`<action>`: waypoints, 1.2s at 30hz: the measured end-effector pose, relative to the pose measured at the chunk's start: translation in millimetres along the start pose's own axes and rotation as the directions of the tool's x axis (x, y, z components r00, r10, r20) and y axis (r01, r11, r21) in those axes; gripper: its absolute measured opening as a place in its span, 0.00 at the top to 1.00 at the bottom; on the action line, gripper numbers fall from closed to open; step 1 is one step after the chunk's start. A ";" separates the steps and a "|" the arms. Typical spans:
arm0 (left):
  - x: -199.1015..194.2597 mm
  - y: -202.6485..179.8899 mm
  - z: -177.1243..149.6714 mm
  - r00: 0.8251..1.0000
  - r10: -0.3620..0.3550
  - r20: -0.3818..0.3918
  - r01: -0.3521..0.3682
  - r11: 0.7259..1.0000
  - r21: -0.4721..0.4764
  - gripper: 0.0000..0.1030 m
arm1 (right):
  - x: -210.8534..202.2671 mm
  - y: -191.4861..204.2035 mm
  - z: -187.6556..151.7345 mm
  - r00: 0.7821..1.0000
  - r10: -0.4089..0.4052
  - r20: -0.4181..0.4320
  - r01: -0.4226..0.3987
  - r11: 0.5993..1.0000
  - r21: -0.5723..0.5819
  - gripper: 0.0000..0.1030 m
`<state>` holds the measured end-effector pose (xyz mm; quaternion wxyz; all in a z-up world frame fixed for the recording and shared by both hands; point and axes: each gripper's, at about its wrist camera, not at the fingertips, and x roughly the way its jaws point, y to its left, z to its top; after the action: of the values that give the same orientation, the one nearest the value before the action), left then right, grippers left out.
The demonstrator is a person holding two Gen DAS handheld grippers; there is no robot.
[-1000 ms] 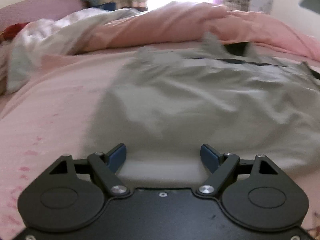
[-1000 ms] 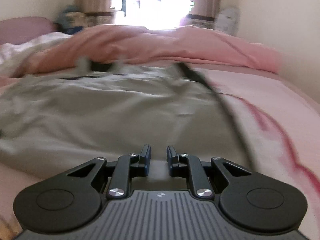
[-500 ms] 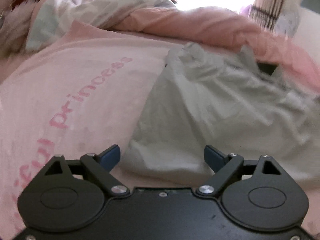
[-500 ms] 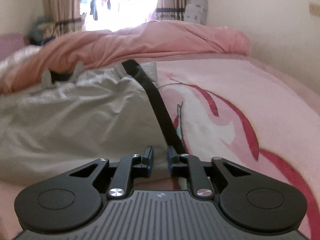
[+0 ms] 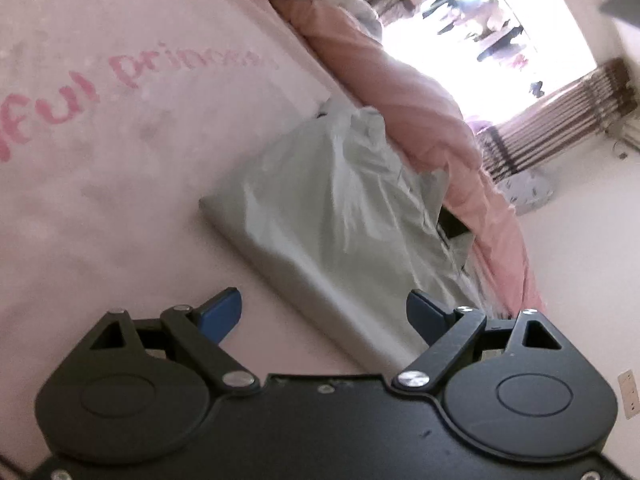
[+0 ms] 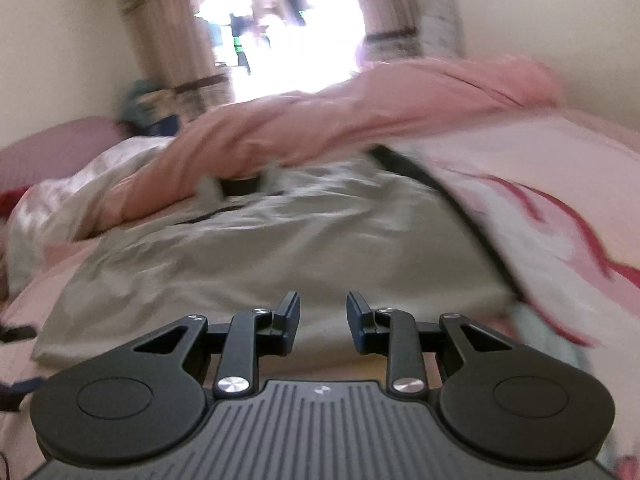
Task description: Fold large clothes
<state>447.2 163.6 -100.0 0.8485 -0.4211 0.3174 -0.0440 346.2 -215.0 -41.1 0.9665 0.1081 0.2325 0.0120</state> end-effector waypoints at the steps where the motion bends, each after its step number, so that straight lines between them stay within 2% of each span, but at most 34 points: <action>1: 2.6 0.8 1.0 1.000 -0.010 0.009 0.010 1.000 -0.010 0.13 | 6.4 12.1 1.8 1.000 0.015 -0.001 -0.015 1.000 -0.016 0.67; 4: 8.3 1.6 5.2 0.999 -0.027 0.030 0.027 0.999 -0.022 0.13 | 27.0 49.9 2.1 1.000 0.027 -0.007 -0.028 0.997 -0.076 0.67; 9: 19.2 1.5 15.6 0.998 -0.033 0.056 0.034 0.999 0.000 0.13 | 56.1 86.9 -8.2 0.999 -0.020 -0.026 0.016 0.985 -0.170 0.67; 12: 22.8 1.8 17.5 0.997 -0.035 0.072 0.034 0.999 0.019 0.13 | 68.5 92.1 -22.0 0.996 -0.066 -0.056 0.054 0.979 -0.199 0.67; 15: 29.9 1.7 22.8 0.996 -0.037 0.083 0.035 0.999 0.031 0.13 | 67.1 91.7 -31.0 0.997 -0.068 -0.033 0.059 0.973 -0.221 0.67; 25: 60.4 -10.6 51.6 0.997 -0.014 0.071 0.009 0.997 0.070 0.12 | 66.5 96.1 -31.0 0.996 -0.080 -0.027 0.072 0.971 -0.226 0.67; 28: 62.4 -13.7 53.7 0.997 0.011 0.074 -0.017 0.997 0.082 0.17 | 66.5 96.4 -31.4 0.997 -0.078 -0.028 0.069 0.972 -0.224 0.66; 30: 61.9 -14.0 53.3 0.996 0.031 0.078 -0.038 0.995 0.089 0.31 | 65.8 97.3 -29.7 0.997 -0.076 -0.034 0.066 0.970 -0.234 0.66; 32: 60.8 -12.4 53.1 0.996 0.040 0.080 -0.047 0.995 0.091 0.38 | 64.0 99.5 -19.7 0.996 -0.075 -0.048 0.062 0.972 -0.228 0.67; 36: 58.9 -6.2 53.7 0.997 0.018 0.076 -0.024 0.997 0.077 0.39 | 69.0 104.1 11.1 0.997 -0.061 0.042 0.068 0.981 -0.181 0.67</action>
<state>526.1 176.3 -101.1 0.8761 -0.3856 0.2876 -0.0313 415.6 -110.5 -40.0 0.9762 0.0117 0.2164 0.0000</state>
